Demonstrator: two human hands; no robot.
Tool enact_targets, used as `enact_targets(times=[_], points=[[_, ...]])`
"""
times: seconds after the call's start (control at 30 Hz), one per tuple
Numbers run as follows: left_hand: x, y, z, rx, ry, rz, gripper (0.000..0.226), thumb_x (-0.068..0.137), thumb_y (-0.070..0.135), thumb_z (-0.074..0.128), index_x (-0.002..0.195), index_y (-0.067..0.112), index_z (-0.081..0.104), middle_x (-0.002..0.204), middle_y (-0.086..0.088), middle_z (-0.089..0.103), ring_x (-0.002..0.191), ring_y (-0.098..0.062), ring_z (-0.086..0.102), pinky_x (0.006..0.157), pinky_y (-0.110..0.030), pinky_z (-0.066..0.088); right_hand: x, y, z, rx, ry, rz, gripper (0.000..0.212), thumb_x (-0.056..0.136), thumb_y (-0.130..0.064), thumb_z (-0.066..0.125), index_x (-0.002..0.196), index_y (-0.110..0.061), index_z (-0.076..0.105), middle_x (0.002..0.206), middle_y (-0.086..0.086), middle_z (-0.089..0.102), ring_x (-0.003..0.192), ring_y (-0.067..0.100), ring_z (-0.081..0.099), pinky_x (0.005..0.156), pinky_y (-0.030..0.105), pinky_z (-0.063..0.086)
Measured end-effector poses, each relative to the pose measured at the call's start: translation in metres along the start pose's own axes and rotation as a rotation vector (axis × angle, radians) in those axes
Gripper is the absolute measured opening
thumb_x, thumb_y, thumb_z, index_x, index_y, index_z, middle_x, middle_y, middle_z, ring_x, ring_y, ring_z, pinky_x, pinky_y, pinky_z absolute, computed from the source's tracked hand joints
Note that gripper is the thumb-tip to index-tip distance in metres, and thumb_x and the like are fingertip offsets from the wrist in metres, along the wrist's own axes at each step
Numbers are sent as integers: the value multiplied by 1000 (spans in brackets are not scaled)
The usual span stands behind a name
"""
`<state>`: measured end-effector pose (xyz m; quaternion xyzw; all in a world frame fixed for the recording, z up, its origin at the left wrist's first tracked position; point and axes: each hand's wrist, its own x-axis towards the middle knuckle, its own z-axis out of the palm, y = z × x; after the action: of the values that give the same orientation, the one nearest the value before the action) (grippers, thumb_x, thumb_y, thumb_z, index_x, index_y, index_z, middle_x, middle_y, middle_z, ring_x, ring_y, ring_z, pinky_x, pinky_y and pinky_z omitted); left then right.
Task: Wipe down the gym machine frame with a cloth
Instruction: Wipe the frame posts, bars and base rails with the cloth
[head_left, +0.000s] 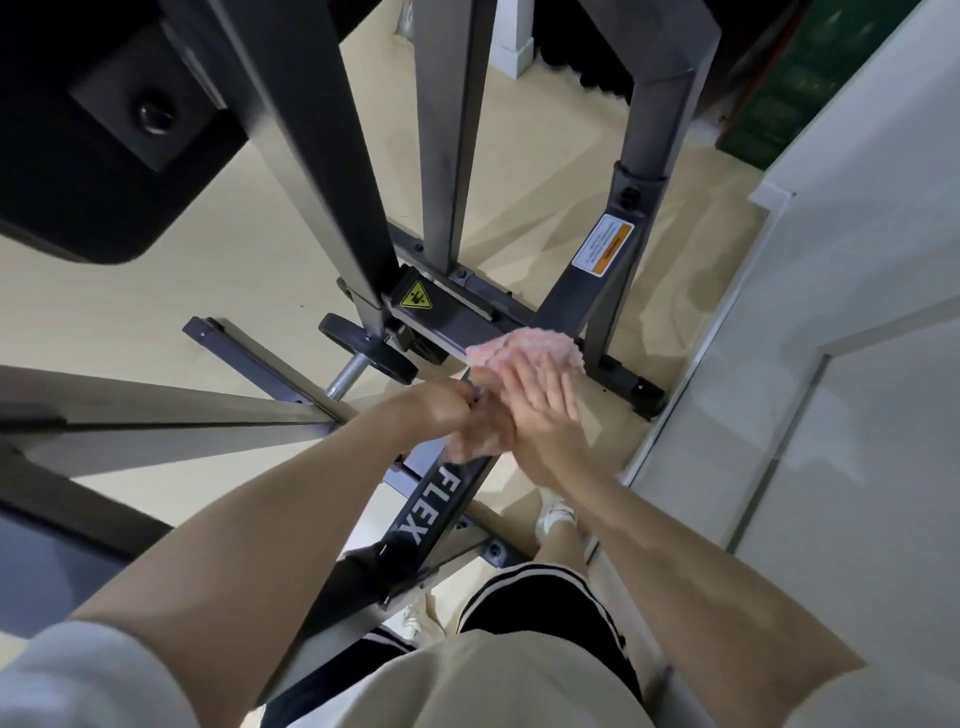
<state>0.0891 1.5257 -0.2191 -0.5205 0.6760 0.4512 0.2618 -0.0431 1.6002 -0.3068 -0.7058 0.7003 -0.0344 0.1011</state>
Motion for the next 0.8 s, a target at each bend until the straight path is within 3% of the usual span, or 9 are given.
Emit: enact_targets(times=[0.07, 0.13, 0.23, 0.3, 0.37, 0.53, 0.63, 0.73, 0.8], points=[[3, 3, -4, 48, 33, 5, 32, 93, 9, 45, 123, 10, 56, 122, -6, 56, 110, -21, 50, 96, -31, 40, 28, 17, -18, 72, -181, 115, 73, 101, -43, 34, 150, -18, -13, 156, 2, -24, 136, 22, -33, 114, 42, -21], [6, 7, -8, 97, 138, 33, 37, 95, 7, 39, 130, 10, 53, 129, -9, 53, 118, -23, 49, 97, -31, 40, 56, 33, -30, 80, -204, 197, 69, 101, -44, 28, 150, -19, -13, 157, 4, -23, 139, 25, -32, 115, 44, -20], [11, 15, -14, 142, 352, 141, 36, 93, 12, 41, 128, 13, 52, 122, -11, 58, 111, -26, 54, 93, -37, 45, 50, 31, -30, 86, -140, 138, 59, 100, -43, 14, 152, -16, 4, 159, 7, -7, 146, 31, -12, 116, 42, -14], [17, 22, -18, 221, 402, 227, 40, 91, 18, 47, 130, 13, 50, 122, -10, 55, 113, -28, 51, 94, -39, 44, 23, 25, -17, 12, -109, -30, 59, 96, -40, 23, 146, -11, 33, 155, 13, 23, 144, 38, 19, 119, 47, 4], [24, 31, -23, 355, 371, 247, 48, 90, 21, 50, 138, 15, 43, 133, -8, 45, 124, -28, 41, 101, -40, 39, 19, 33, -19, 22, -127, -111, 53, 94, -36, 35, 136, -7, 50, 146, 14, 43, 139, 37, 30, 120, 43, 8], [46, 39, -43, 403, 272, 167, 46, 92, 30, 56, 135, 17, 44, 132, -5, 46, 122, -25, 40, 98, -41, 43, 93, 95, -46, -41, -222, -26, 58, 101, -45, 11, 154, -21, 4, 160, -3, -9, 145, 20, -18, 117, 40, -15], [53, 42, -51, 511, 266, 163, 44, 91, 38, 56, 129, 17, 51, 122, -5, 52, 114, -25, 44, 93, -41, 44, 112, 110, -59, -32, -186, 65, 61, 97, -42, 6, 154, -21, 11, 162, -2, -2, 147, 21, -14, 114, 36, -18], [55, 46, -51, 568, 238, 147, 47, 88, 43, 58, 129, 19, 51, 125, -3, 47, 116, -24, 39, 94, -38, 38, 84, 80, -55, -163, -276, -148, 62, 97, -33, 22, 151, -18, -3, 158, 6, -14, 146, 33, -10, 117, 47, -12], [56, 49, -50, 590, 224, 129, 48, 86, 43, 60, 128, 22, 50, 127, -1, 44, 117, -22, 36, 96, -37, 34, 76, 75, -62, -77, -355, -263, 55, 93, -36, 34, 145, -19, 40, 156, 3, 28, 143, 31, 26, 119, 44, 8]])
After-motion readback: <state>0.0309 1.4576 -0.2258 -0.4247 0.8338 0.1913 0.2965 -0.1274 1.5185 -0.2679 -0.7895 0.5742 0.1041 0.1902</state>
